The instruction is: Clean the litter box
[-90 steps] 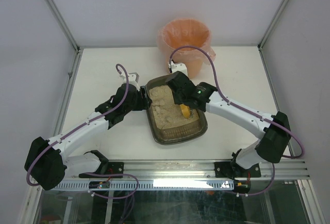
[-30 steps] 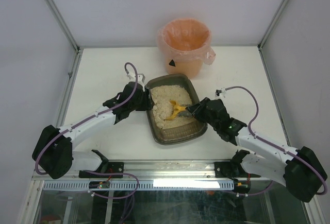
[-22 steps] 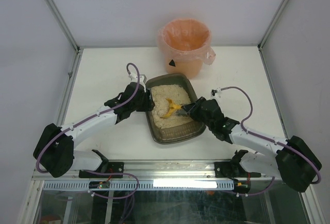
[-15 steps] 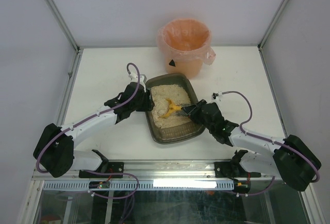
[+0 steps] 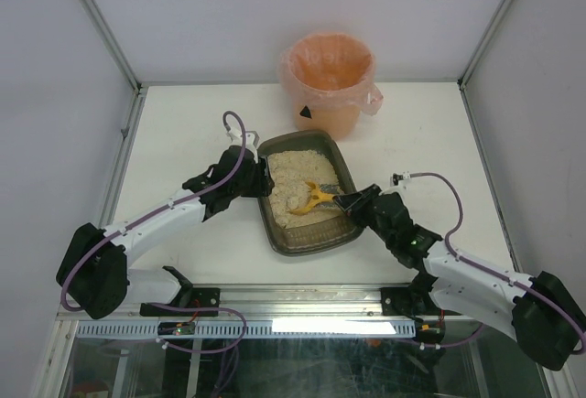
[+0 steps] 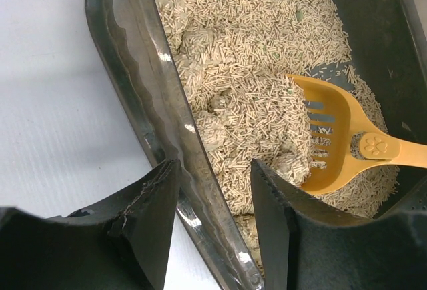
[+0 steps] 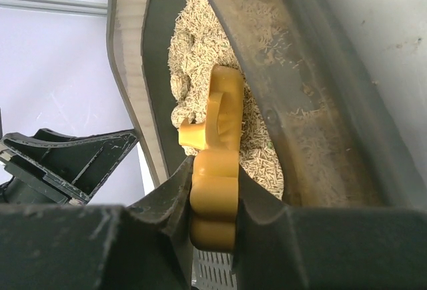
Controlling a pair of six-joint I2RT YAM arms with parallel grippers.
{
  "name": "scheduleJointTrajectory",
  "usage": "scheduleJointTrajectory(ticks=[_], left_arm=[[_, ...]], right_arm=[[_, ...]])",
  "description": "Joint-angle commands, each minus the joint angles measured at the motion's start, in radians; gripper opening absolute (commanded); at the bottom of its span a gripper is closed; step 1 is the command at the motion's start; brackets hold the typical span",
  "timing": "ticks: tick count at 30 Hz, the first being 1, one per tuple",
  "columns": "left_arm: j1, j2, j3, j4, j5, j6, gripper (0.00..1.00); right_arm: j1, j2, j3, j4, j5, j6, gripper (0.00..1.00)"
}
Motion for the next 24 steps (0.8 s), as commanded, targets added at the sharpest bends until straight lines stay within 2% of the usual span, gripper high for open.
scheduleJointTrajectory(ticks=[1, 12, 24], left_arm=[[-0.006, -0.036, 0.048, 0.027, -0.031, 0.005, 0.48], [-0.006, -0.058, 0.056, 0.015, -0.059, 0.007, 0.49], [-0.004, -0.095, 0.075, -0.011, -0.096, 0.013, 0.50]], right_arm=[[-0.025, -0.032, -0.041, 0.118, 0.027, 0.039, 0.00], [-0.075, -0.061, -0.142, 0.355, -0.021, 0.040, 0.00], [-0.115, -0.098, -0.203, 0.476, -0.065, 0.038, 0.00]])
